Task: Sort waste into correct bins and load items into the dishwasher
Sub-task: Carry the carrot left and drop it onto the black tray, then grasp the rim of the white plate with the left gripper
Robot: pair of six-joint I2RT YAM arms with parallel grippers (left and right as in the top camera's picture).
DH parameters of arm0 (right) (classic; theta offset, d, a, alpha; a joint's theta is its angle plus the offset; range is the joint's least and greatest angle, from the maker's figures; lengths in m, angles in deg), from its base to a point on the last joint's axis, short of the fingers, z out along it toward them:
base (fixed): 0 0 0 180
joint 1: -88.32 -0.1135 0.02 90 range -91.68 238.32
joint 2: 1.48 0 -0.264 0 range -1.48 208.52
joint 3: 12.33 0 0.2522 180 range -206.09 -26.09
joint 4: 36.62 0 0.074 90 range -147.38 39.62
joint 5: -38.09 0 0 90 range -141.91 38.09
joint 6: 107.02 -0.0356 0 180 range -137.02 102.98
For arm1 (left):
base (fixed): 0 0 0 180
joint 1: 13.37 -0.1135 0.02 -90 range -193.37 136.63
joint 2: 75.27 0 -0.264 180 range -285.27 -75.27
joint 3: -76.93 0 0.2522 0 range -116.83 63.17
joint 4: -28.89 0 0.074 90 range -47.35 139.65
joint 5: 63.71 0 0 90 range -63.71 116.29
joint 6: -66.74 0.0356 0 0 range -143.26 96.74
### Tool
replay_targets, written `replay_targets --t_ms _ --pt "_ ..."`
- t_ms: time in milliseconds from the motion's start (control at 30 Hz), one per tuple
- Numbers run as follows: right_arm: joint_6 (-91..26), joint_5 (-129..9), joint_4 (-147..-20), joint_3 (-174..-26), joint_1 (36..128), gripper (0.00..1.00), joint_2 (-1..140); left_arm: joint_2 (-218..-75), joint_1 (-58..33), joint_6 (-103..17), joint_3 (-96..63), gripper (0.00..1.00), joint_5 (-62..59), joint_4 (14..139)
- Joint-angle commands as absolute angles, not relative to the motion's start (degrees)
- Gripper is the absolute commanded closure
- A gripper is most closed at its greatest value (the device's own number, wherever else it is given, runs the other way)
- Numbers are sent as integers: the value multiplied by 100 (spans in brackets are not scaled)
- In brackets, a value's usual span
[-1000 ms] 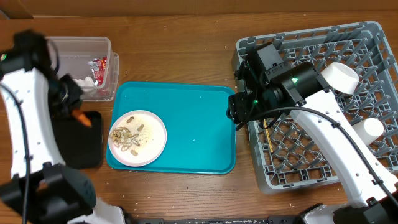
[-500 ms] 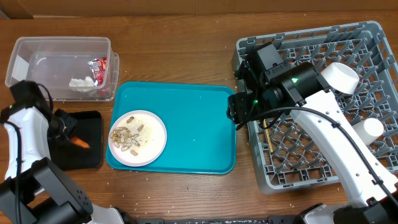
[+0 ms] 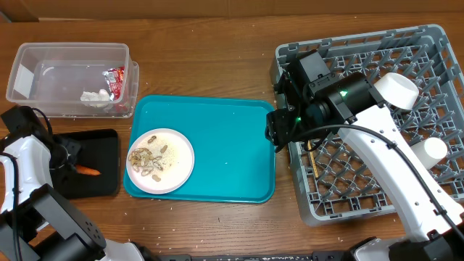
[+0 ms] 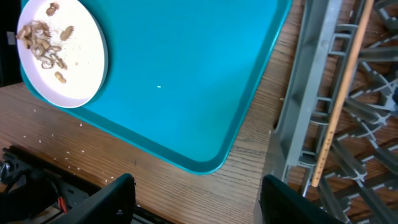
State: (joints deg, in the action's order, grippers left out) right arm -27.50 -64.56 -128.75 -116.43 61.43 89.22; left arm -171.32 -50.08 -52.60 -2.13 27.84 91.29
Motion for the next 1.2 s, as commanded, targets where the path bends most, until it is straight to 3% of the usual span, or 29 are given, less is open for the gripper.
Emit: replay_targets --t_ms 0,167,433,467,533,700,900,1167 --pt "-2872 -6159 -12920 -11652 6169 33 8850 -17034 -4768 -4803 -314 27 1728 9215" --pt "-3126 -5977 -13087 -11652 6427 31 8850 -16736 -3843 -4421 -512 23 1699 9352" --pt "-3231 -5837 -13462 -11652 7395 26 8850 -16452 -1642 -4099 -561 25 1734 9411" --pt "-3231 -5837 -13500 -11652 7579 23 8850 -16481 -1369 -4102 -561 25 1761 9444" --pt "-3229 -5837 -13567 -11652 7977 2 8850 -16544 -860 -4102 -561 25 1772 9512" --pt "-3104 -5842 -13742 -11652 8908 0 8850 -16747 157 -4152 -556 30 2040 9763" --pt "-2571 -5839 -13919 -11639 9408 0 8850 -17149 771 -4762 -556 32 2572 10203" --pt "-2551 -5842 -13902 -11639 9413 0 8850 -17801 882 -4816 -556 39 2591 10065"
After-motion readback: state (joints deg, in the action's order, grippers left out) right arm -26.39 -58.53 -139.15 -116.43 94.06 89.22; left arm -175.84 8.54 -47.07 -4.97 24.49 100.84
